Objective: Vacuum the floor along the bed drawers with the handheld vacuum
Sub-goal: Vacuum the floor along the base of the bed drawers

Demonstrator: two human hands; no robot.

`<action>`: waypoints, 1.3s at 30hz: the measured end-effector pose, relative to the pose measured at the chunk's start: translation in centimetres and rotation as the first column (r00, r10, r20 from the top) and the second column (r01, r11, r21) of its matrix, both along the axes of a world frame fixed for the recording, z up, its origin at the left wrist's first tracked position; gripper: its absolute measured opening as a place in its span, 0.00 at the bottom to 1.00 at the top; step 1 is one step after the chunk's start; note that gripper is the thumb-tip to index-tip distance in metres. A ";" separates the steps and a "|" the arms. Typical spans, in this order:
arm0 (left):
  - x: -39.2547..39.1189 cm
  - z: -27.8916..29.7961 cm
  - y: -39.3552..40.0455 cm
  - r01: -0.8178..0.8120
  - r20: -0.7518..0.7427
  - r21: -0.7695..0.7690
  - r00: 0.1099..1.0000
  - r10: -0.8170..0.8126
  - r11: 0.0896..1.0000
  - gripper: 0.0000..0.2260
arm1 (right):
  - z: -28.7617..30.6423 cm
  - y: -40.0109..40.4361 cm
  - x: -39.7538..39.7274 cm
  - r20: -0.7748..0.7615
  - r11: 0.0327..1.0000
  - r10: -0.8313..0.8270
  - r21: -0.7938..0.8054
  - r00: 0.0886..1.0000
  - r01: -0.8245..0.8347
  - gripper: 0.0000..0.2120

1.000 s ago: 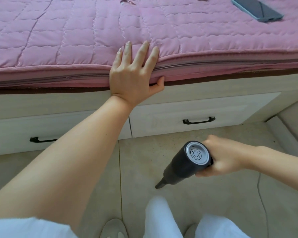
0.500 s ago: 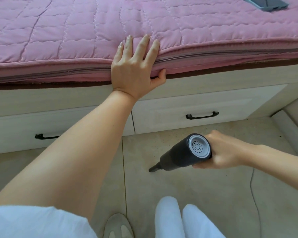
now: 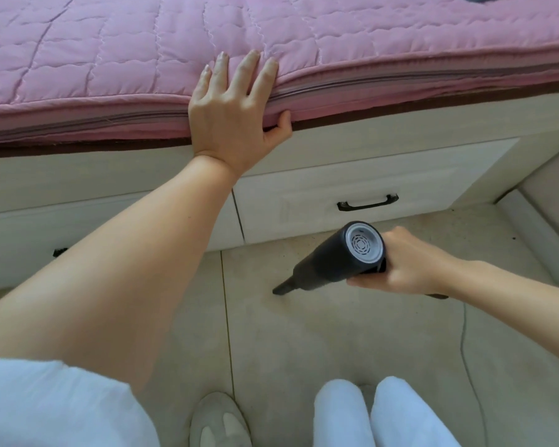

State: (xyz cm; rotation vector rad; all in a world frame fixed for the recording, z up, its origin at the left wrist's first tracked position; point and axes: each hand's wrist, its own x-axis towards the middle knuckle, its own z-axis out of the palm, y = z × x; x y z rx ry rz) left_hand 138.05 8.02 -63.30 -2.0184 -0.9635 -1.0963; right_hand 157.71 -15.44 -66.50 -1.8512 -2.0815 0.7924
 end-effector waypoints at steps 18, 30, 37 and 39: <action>0.1 0.0 -0.2 0.009 -0.008 -0.025 1.000 -0.009 1.000 0.24 | -0.6 1.7 1.5 0.138 0.994 -0.099 0.064 0.986 0.091 0.13; 0.9 0.5 -0.7 0.037 0.107 -0.020 0.994 -0.034 0.999 0.22 | -0.6 2.8 2.1 0.052 1.000 0.006 -0.013 0.999 -0.006 0.13; 0.7 -0.1 -0.3 0.031 0.078 0.010 0.996 -0.032 0.999 0.23 | -1.0 4.8 1.2 0.000 0.999 0.049 -0.014 0.999 -0.049 0.16; 0.8 -0.1 -0.2 0.026 0.088 0.015 0.996 -0.027 1.000 0.23 | -1.3 5.4 0.9 -0.056 0.999 0.034 -0.027 0.998 -0.036 0.17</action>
